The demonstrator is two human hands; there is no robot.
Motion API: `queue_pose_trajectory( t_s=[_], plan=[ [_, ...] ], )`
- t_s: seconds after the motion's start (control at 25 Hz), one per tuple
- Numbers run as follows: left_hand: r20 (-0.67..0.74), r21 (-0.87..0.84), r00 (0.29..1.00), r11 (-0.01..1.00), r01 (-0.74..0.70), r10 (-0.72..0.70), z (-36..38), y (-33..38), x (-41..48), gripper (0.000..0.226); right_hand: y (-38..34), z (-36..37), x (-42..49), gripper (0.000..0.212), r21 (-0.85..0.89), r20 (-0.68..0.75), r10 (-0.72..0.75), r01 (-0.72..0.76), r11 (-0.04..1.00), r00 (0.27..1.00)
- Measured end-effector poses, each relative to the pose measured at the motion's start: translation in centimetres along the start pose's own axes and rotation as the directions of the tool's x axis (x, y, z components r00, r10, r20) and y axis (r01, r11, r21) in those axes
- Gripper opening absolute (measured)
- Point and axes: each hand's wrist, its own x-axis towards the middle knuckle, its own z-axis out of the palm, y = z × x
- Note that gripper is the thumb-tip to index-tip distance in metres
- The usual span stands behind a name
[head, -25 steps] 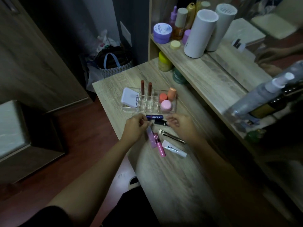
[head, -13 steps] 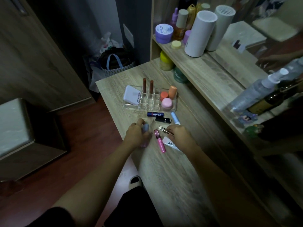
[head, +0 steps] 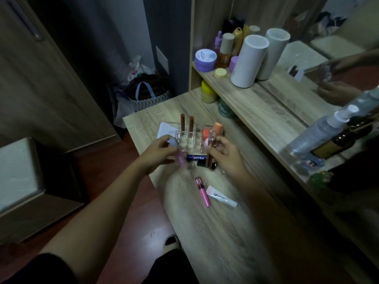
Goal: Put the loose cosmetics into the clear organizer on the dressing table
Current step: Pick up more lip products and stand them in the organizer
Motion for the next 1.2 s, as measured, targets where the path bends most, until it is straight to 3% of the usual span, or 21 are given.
queue_pose_trajectory(
  t_s=[0.12,0.2,0.36,0.6,0.72,0.88,1.0,1.2],
  plan=[
    [-0.123,0.248,0.961,0.945,-0.212,0.248,-1.3,2.2,1.3,0.016,-1.4,0.8,2.4,0.034,0.047,-0.168,-0.012,0.021,0.999,0.986],
    [-0.149,0.397,0.92,0.874,-0.281,0.364,-1.7,2.9,2.3,0.015,-2.1,1.4,4.0,0.031,0.041,-0.253,-0.036,0.048,0.998,0.967],
    [-0.166,0.53,0.89,0.799,-0.284,0.426,-1.3,2.8,4.0,0.02,-2.4,2.7,6.2,0.027,0.014,-0.267,-0.097,0.104,0.994,0.959],
    [-0.101,0.661,0.892,0.699,-0.272,0.442,-0.6,1.5,5.8,0.023,-1.7,3.5,7.6,0.028,-0.153,-0.275,-0.115,0.075,0.985,0.955],
    [-0.104,0.678,0.894,0.689,-0.256,0.435,-0.2,0.9,6.1,0.023,-1.7,3.4,8.3,0.028,-0.233,-0.28,-0.13,0.064,0.97,0.951],
    [-0.205,0.553,0.915,0.812,-0.184,0.347,0.3,0.5,6.7,0.033,-0.7,3.6,8.5,0.03,-0.348,-0.202,-0.114,0.037,0.937,0.973],
    [-0.254,0.552,0.897,0.816,-0.171,0.36,0.6,0.2,7.0,0.026,-0.3,3.7,9.1,0.03,-0.39,-0.205,-0.125,0.036,0.92,0.971],
    [-0.292,0.474,0.905,0.868,-0.144,0.31,0.4,0.3,6.6,0.039,-1.2,3.4,9.0,0.047,-0.414,-0.18,-0.114,0.03,0.91,0.977]
  ],
)
